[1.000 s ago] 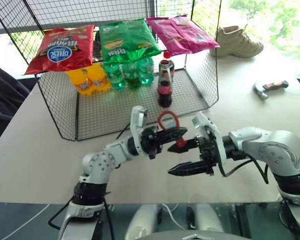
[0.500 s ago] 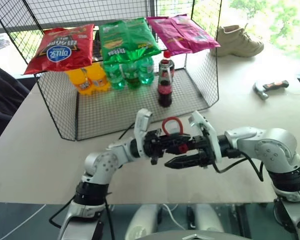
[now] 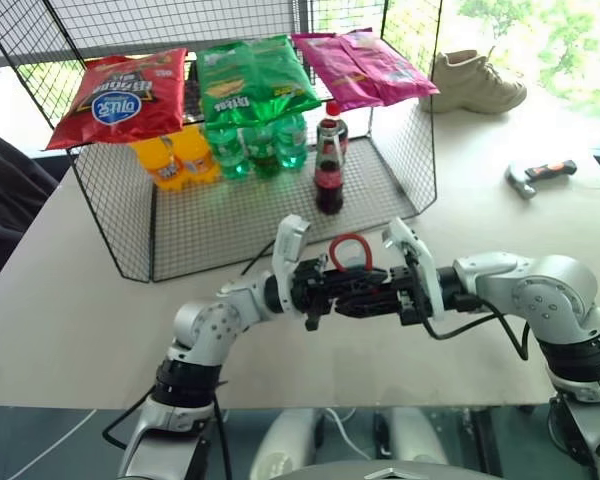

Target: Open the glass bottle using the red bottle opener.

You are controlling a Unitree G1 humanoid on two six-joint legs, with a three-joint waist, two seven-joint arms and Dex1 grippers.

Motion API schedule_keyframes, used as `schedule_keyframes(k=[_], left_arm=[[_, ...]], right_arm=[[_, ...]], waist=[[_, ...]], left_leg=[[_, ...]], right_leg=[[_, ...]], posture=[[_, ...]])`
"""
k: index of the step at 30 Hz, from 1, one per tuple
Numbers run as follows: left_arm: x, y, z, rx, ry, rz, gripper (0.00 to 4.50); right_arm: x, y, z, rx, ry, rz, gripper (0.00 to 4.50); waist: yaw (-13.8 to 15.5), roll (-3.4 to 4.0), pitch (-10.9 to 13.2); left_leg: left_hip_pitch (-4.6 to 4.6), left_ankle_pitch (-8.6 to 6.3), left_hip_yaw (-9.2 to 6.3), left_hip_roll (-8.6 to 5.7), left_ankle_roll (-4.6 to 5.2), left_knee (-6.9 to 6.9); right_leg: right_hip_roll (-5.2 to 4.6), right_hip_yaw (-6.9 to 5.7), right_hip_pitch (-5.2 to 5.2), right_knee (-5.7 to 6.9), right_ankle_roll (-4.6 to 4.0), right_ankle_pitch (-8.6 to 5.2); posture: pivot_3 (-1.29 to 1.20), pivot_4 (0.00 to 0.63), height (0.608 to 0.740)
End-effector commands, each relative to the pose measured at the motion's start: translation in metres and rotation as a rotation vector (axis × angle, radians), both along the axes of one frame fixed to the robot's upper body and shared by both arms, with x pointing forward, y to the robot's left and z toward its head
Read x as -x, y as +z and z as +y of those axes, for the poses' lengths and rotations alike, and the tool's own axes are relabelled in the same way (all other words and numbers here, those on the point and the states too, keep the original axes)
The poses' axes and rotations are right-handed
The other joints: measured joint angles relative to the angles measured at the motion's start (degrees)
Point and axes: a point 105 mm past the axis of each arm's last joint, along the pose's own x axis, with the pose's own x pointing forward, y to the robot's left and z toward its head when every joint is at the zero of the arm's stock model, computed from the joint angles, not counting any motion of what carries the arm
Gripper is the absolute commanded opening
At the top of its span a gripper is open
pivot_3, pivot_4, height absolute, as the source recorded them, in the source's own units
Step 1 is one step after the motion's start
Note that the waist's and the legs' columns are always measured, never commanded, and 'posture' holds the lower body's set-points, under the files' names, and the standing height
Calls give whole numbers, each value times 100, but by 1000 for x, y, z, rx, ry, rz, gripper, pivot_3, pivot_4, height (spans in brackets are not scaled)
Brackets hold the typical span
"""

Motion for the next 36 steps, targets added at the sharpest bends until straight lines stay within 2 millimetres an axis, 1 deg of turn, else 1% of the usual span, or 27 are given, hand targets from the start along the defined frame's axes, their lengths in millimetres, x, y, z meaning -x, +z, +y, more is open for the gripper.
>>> schedule_keyframes(k=[1,3,5,6,7,8,9,10,11,12,14,15,17,20,23,26,28,31,34,36], left_arm=[[-10,1,8,1,81,-17,0],[-11,1,8,-6,92,-29,0],[-11,1,8,-6,92,-37,842],[-11,2,8,-5,90,-39,1009],[-10,2,8,-4,89,-41,1615],[-10,3,8,-3,91,-43,1848],[-9,4,9,0,85,-54,2381],[-8,5,10,3,81,-58,2771],[-7,5,11,6,79,-59,3022],[-6,6,13,8,76,-59,3402],[-5,8,16,19,85,-60,4314],[-5,10,19,26,98,-56,4437],[-9,10,25,24,143,-58,4437],[-22,10,34,11,262,-63,4437],[-36,10,42,11,407,-98,4437],[-45,8,44,-22,495,-153,4437],[-52,6,47,-33,570,-198,4437],[-65,3,57,-78,705,-281,4437],[-81,5,63,-116,829,-361,4437],[-91,7,65,-143,893,-418,4437]], right_arm=[[13,8,5,-35,66,-23,45],[11,4,3,-24,42,-20,45],[9,1,2,-18,23,-16,0],[8,0,1,-18,15,-13,0],[8,0,0,-19,9,-11,0],[8,-1,0,-18,4,-10,0],[8,-3,-3,-13,-8,-6,0],[8,-5,-5,-10,-19,-3,0],[8,-6,-6,-9,-29,-2,0],[7,-7,-8,-10,-41,-1,0],[4,-7,-12,-15,-82,-12,0],[-1,-7,-16,-17,-129,-30,0],[-13,-7,-24,-20,-230,-77,0],[-43,-1,-42,-41,-457,-216,0],[-72,14,-68,-40,-694,-399,0],[-87,21,-93,26,-836,-562,0],[-93,28,-111,67,-931,-693,0],[-96,39,-131,52,-1069,-804,0],[-91,38,-140,98,-1093,-890,0],[-89,35,-142,97,-1110,-893,0]], waist=[[0,0,0],[0,0,0],[1,0,0],[1,0,0],[1,0,0],[1,0,0],[1,0,0],[1,0,0],[1,0,0],[1,0,0],[2,0,0],[2,0,0],[4,0,0],[8,0,0],[10,0,0],[15,0,0],[22,1,-1],[17,1,-1],[14,1,-1],[17,1,-1]], left_leg=[[0,0,0,0,0,0],[0,0,0,0,0,0],[0,0,0,0,0,0],[0,0,0,0,0,0],[0,0,0,0,0,0],[0,0,0,0,0,0],[-1,0,0,0,0,0],[-1,0,0,0,0,0],[-1,0,1,0,0,0],[-1,0,0,0,0,0],[-1,0,0,0,0,0],[-1,0,0,0,0,0],[-1,0,0,0,0,1],[-1,0,-2,0,0,3],[-1,1,1,0,-1,3],[-1,1,4,-3,-2,3],[-1,1,4,-4,-2,3],[-1,1,10,-5,-2,3],[0,2,13,-2,-3,2],[0,2,12,-2,-3,3]], right_leg=[[0,0,0,0,0,0],[0,0,0,0,0,0],[0,0,0,0,0,0],[0,0,0,0,0,0],[0,0,0,0,0,0],[0,0,0,0,0,0],[0,0,0,0,0,0],[0,1,0,0,0,0],[0,0,0,0,0,0],[0,0,0,0,0,0],[0,0,-1,0,0,0],[0,0,-1,0,0,0],[-1,0,0,0,0,0],[0,-1,-1,2,0,0],[1,1,-1,3,1,1],[2,0,-3,3,1,1],[9,-1,-3,3,1,1],[16,-2,-3,2,1,1],[16,0,-5,4,0,2],[19,-1,-4,5,0,2]], posture=[[0,150,740],[0,150,740],[0,150,740],[0,150,740],[0,150,740],[0,150,740],[0,150,740],[0,150,740],[0,150,740],[0,150,740],[0,150,740],[0,150,740],[0,150,740],[0,150,740],[0,150,740],[0,150,740],[0,150,740],[0,150,740],[0,150,740],[0,150,740]])
